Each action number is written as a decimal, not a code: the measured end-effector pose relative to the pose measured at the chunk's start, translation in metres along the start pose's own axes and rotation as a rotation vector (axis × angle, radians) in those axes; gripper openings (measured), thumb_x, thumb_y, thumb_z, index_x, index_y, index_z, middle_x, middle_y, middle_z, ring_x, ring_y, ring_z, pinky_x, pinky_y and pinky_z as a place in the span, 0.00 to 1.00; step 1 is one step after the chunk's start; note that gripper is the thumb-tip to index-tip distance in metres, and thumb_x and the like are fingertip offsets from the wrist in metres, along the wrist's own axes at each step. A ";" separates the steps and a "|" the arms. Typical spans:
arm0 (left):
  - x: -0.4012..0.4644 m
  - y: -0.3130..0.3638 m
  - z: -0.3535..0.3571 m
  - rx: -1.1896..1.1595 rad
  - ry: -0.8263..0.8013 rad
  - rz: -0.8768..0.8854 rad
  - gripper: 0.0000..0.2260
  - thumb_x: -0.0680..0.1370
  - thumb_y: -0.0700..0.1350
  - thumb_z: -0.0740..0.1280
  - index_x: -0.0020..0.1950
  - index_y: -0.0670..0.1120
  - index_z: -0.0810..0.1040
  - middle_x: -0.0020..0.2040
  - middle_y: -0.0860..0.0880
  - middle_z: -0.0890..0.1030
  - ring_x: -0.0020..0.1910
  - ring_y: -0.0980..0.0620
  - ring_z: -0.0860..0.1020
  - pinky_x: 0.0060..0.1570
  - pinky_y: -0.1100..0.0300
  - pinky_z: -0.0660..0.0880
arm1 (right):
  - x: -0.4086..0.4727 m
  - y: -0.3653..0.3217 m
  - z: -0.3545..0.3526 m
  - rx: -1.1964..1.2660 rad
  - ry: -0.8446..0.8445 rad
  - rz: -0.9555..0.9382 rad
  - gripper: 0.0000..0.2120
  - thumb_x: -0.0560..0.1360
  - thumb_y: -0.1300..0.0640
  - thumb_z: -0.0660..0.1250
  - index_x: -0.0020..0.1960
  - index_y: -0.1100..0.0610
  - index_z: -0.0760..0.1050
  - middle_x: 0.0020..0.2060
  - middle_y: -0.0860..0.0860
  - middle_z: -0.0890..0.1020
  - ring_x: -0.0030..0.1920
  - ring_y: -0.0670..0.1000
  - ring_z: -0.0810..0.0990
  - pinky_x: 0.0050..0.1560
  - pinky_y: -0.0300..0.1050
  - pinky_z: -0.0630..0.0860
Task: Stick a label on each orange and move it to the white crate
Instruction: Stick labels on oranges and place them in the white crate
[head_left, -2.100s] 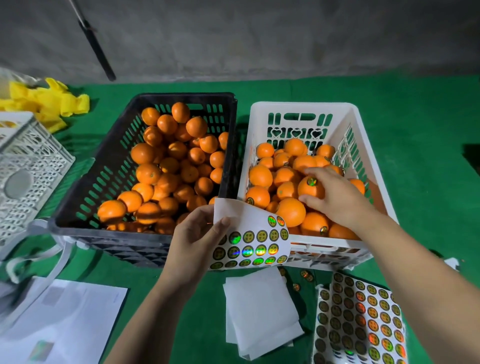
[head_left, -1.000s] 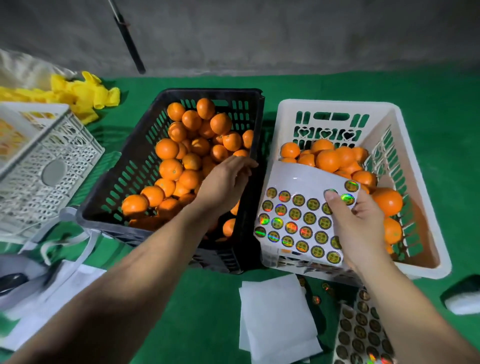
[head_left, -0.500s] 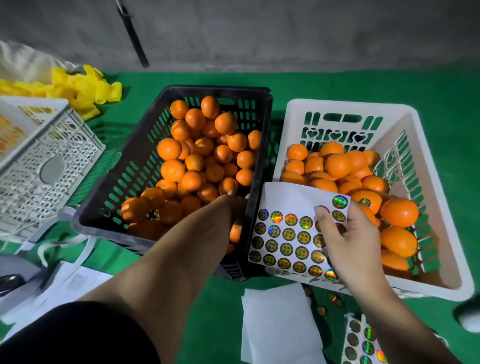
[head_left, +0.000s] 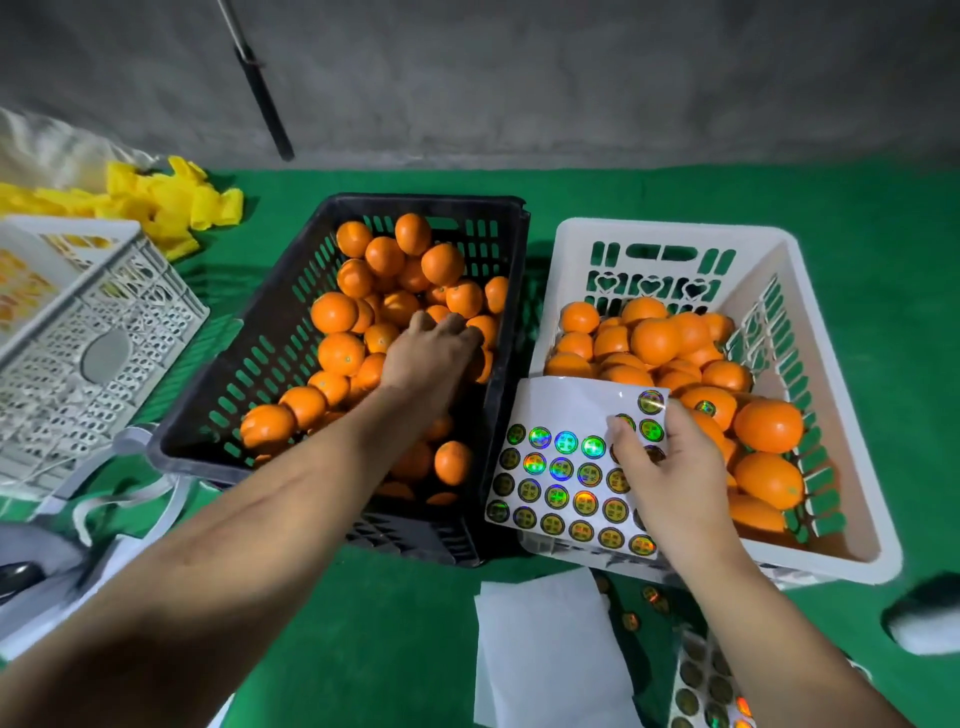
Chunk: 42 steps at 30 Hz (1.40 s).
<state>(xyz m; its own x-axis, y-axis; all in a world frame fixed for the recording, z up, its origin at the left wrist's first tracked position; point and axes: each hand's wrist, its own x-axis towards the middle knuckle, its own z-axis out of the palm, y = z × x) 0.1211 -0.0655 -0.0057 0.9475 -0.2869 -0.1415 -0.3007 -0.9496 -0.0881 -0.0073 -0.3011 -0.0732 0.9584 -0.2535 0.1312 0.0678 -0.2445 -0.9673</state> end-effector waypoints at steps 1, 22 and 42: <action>-0.006 -0.008 0.005 -0.018 0.097 0.022 0.29 0.82 0.41 0.70 0.81 0.54 0.66 0.76 0.50 0.69 0.70 0.38 0.68 0.60 0.46 0.77 | 0.001 0.000 0.000 0.014 -0.014 0.000 0.11 0.83 0.55 0.70 0.62 0.42 0.78 0.54 0.38 0.86 0.54 0.43 0.86 0.51 0.47 0.86; -0.163 0.063 0.002 -1.696 -0.008 0.043 0.22 0.65 0.47 0.84 0.55 0.56 0.80 0.50 0.59 0.84 0.45 0.57 0.84 0.40 0.61 0.79 | -0.074 -0.047 -0.041 0.490 0.072 0.119 0.16 0.72 0.47 0.78 0.59 0.46 0.83 0.47 0.56 0.88 0.45 0.57 0.87 0.44 0.55 0.86; -0.197 0.060 -0.005 -1.647 0.061 0.179 0.25 0.70 0.46 0.82 0.62 0.54 0.75 0.61 0.59 0.80 0.54 0.54 0.84 0.44 0.59 0.82 | -0.087 -0.082 -0.100 -0.177 -0.059 -0.199 0.06 0.72 0.49 0.75 0.48 0.40 0.87 0.38 0.42 0.86 0.36 0.42 0.83 0.39 0.31 0.77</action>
<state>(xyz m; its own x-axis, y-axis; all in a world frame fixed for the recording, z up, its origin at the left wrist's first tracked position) -0.0826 -0.0663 0.0220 0.9304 -0.3665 0.0055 -0.0063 -0.0010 1.0000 -0.1242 -0.3529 0.0159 0.9459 -0.1299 0.2973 0.2123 -0.4451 -0.8699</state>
